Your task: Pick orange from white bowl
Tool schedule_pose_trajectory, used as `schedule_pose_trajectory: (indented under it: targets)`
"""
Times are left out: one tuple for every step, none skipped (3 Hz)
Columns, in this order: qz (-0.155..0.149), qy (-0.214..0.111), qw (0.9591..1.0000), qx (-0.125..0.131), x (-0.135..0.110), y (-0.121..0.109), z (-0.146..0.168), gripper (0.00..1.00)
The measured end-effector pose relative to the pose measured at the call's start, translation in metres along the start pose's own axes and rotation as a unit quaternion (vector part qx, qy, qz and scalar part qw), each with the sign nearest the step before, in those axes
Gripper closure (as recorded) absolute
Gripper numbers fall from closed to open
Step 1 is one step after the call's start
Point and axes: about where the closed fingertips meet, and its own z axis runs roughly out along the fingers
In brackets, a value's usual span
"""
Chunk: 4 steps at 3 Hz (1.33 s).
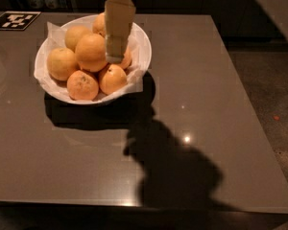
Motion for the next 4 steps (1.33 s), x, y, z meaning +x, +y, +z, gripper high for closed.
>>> schedule_pose_trajectory:
  targets:
    - [-0.003,0.011,0.9999,-0.006,-0.011,-0.009,0.014,0.00]
    - [-0.004,0.017,0.9998,-0.013,-0.020,-0.018,0.027,0.04]
    - [-0.006,0.026,0.9995,-0.018,-0.027,-0.025,0.040,0.12]
    - [-0.010,0.034,0.9991,-0.026,-0.034,-0.029,0.054,0.17]
